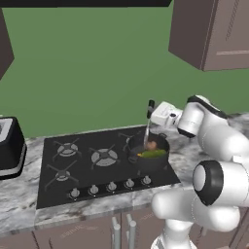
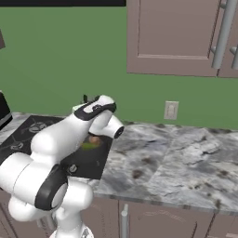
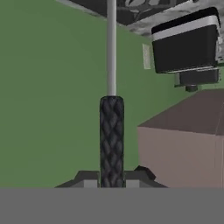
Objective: Put the potato and cucumber in the pot. Retrieve the spatula and lightly stir the vegetables in the pot.
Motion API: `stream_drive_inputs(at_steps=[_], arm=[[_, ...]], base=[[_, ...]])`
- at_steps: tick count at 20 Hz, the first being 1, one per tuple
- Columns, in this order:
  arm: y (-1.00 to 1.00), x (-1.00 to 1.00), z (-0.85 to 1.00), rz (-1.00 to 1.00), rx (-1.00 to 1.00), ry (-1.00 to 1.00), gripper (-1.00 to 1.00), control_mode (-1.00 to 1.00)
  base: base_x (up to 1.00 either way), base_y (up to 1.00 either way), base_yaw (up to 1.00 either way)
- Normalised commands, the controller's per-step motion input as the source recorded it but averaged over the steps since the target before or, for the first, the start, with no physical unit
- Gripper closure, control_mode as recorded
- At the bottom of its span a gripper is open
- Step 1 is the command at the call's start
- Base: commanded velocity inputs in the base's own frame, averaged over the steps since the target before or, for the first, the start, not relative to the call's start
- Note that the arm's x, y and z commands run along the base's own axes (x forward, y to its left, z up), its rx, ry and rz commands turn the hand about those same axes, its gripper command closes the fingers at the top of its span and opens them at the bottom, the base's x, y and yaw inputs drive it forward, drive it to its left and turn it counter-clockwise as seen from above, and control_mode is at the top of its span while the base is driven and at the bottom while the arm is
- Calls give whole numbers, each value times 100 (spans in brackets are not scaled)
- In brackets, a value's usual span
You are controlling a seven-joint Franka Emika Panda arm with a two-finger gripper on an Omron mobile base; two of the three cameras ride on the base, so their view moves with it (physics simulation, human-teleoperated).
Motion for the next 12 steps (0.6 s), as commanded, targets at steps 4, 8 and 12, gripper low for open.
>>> stream_drive_inputs(at_steps=[4, 8, 12], arm=[[7, 5, -39, -2, 0, -30, 100, -100], [28, -2, -27, -6, 0, -8, 100, -100], [23, -30, -16, -4, 0, 8, 100, -100]], base=[[0, 0, 0], [0, 0, 0], [0, 0, 0]])
